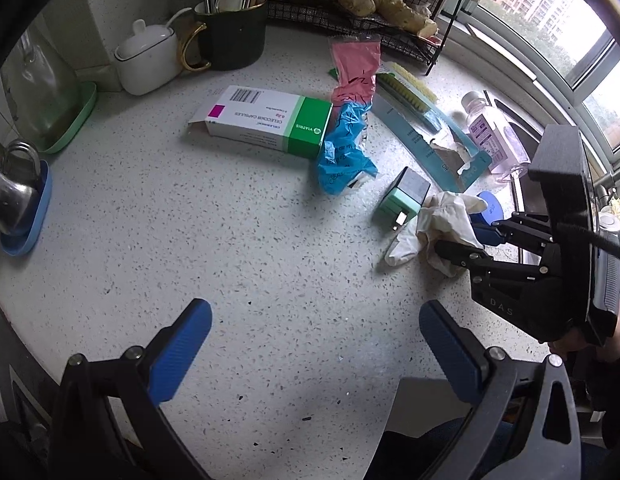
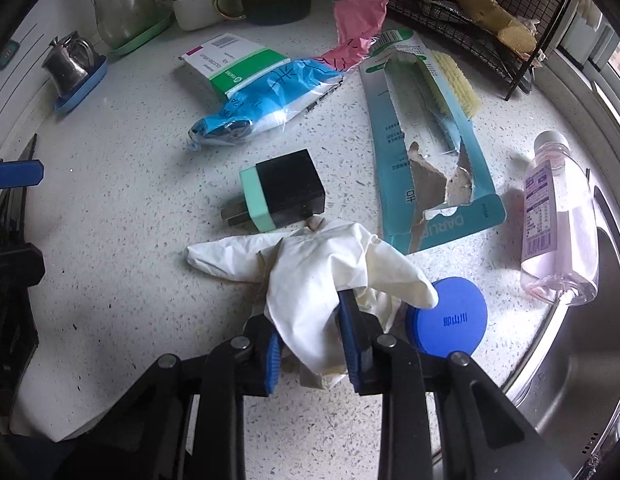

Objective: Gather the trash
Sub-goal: 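Grasp the black-and-teal charger block with the left gripper while the right gripper holds the glove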

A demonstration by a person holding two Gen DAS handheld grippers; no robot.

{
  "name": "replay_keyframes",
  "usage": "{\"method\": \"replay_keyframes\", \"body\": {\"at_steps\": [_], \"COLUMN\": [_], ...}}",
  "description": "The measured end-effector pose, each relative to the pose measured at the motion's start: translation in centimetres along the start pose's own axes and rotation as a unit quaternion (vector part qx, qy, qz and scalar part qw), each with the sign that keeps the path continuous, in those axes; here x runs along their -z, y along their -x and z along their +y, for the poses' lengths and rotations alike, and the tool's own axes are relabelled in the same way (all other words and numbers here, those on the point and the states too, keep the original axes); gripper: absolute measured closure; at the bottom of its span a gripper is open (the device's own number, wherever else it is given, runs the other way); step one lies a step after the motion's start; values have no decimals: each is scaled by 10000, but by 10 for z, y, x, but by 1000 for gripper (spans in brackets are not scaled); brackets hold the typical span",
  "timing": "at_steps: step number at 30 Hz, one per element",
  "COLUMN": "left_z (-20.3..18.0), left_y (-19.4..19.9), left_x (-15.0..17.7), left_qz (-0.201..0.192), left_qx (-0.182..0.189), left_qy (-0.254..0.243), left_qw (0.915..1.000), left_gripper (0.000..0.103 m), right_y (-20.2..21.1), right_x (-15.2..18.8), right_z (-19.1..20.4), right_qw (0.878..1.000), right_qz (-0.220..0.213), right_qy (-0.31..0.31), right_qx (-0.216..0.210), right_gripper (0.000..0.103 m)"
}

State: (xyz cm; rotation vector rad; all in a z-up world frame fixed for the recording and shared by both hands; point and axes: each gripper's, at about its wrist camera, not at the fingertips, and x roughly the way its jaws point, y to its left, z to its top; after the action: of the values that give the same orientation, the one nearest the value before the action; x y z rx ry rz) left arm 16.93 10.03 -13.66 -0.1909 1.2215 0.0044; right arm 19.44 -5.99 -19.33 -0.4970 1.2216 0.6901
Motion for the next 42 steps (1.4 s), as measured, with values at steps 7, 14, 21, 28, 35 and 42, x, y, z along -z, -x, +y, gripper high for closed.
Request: {"method": "replay_keyframes", "body": {"at_steps": [7, 14, 21, 28, 35, 42], "left_z": [-19, -39, -66, -95, -110, -111], "left_y": [5, 6, 2, -12, -44, -84], "left_x": [-2, -11, -30, -57, -75, -84], "left_qz": [-2, -44, -59, -43, 302, 658], "left_qx": [144, 374, 462, 515, 527, 388], "left_qy": [-257, -384, -873, -1540, -2104, -2411], "left_qw": [9996, 9986, 9951, 9867, 9757, 9675], "left_gripper": [0, 0, 0, 4, 23, 39], "right_y": [15, 61, 93, 99, 101, 93], "right_x": [8, 25, 41, 52, 58, 58], "right_z": [-18, -33, -47, -70, -87, -99], "right_qw": [9980, 9945, 9864, 9769, 9682, 9616], "right_qz": [-1, -400, -550, -596, -615, -532], "right_qy": [-555, -948, -1516, -2044, -2424, -2694], "right_qx": [-315, -181, -323, -164, -42, -8], "right_gripper": [98, 99, 99, 99, 98, 98]}}
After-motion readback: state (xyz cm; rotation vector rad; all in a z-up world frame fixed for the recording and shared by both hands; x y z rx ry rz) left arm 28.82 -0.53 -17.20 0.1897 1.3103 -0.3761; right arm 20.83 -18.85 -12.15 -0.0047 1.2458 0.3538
